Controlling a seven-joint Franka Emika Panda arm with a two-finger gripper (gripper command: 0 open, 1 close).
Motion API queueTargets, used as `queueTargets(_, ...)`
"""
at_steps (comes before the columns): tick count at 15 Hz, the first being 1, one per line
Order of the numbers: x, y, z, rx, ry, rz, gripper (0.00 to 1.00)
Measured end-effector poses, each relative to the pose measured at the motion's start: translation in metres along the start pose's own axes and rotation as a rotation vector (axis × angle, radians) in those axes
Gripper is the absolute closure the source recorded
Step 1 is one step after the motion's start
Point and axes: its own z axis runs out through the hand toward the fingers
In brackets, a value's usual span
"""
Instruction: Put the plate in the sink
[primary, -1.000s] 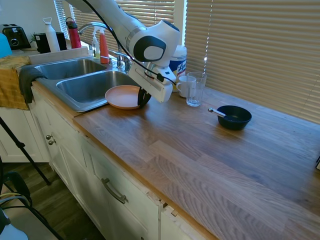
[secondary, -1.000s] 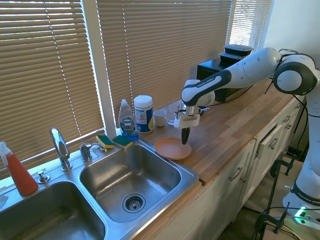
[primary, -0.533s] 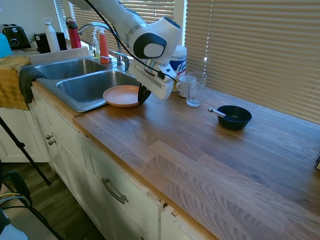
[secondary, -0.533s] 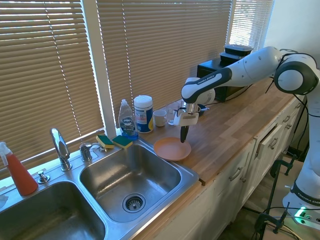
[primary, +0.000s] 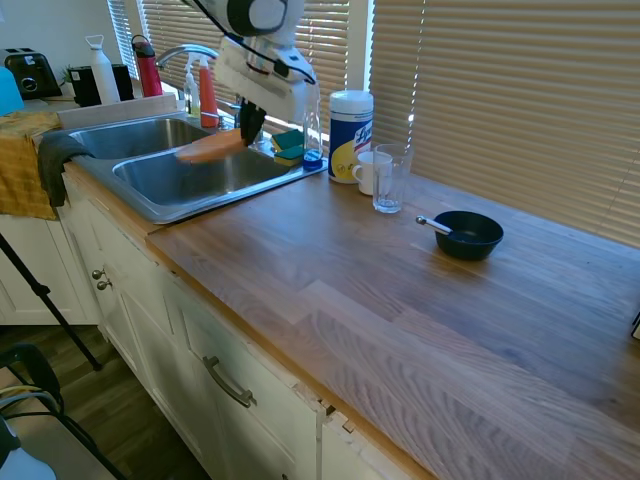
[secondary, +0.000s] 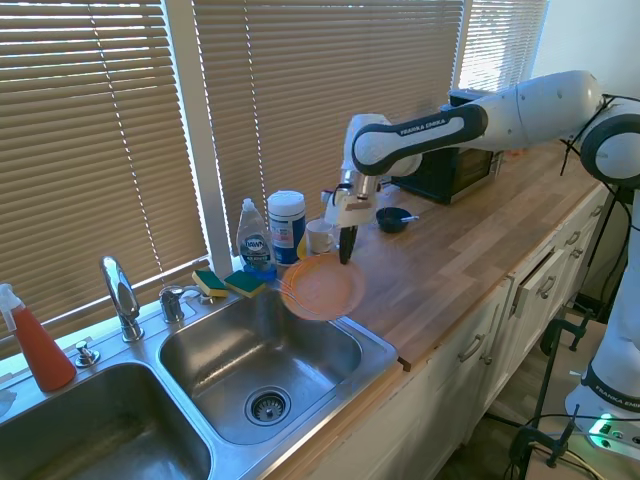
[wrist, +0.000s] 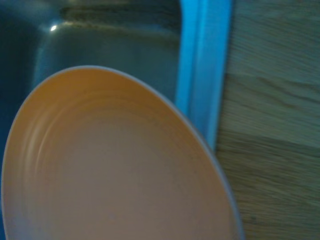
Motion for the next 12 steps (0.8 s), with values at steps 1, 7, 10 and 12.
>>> queueTargets(1, -0.016, -0.022, 0.003, -0.023, 0.012, -0.011, 1.00)
queueTargets(7, -0.052, -0.130, 0.078, -0.123, 0.051, -0.079, 1.00)
queueTargets(10, -0.052, -0.161, 0.136, -0.145, 0.049, -0.103, 1.00)
queueTargets(12, -0.042, -0.170, 0.181, -0.166, 0.039, -0.093, 1.00)
